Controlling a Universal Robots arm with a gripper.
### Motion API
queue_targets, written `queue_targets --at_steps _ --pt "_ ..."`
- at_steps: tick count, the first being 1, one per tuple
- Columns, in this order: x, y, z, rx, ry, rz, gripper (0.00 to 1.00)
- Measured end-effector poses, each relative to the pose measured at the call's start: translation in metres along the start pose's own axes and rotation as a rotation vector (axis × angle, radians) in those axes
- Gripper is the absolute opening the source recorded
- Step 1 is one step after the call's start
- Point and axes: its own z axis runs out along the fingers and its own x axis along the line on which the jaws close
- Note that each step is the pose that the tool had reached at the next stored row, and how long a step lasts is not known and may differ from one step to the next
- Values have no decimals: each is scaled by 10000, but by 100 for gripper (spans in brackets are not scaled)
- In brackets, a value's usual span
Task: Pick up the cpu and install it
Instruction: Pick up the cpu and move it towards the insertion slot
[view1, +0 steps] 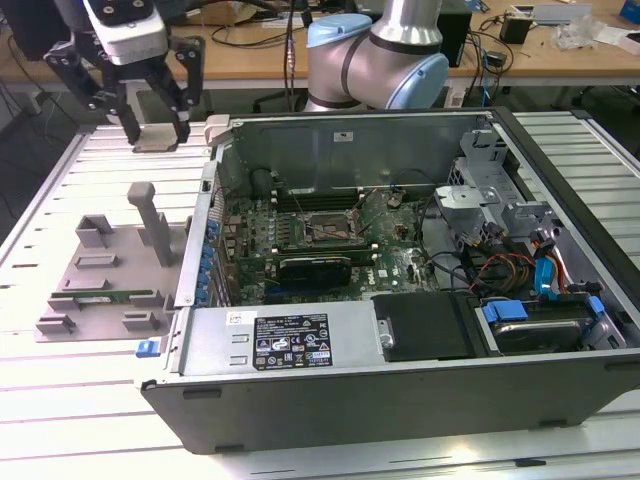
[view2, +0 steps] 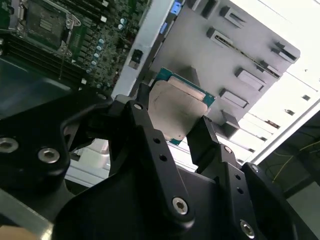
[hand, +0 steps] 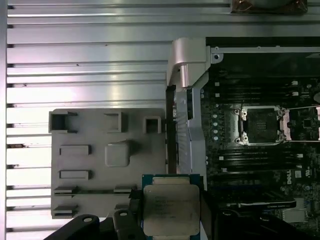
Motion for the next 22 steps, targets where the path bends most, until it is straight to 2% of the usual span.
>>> queue_targets --at_steps 2,4,6,8,9,13,17,22 --pt "-87 -2 3 -1 0 -2 55" --pt "-218 -2 6 0 1 -1 55" --pt "-295 -2 8 0 2 -2 55" --pt "-408 -2 11 0 3 -1 55" --pt "-494 -2 14 0 2 0 55" --pt "-632 -2 17 1 3 -2 55" --pt "-833 0 23 -1 3 0 55" --pt "-1016 2 28 0 3 0 55"
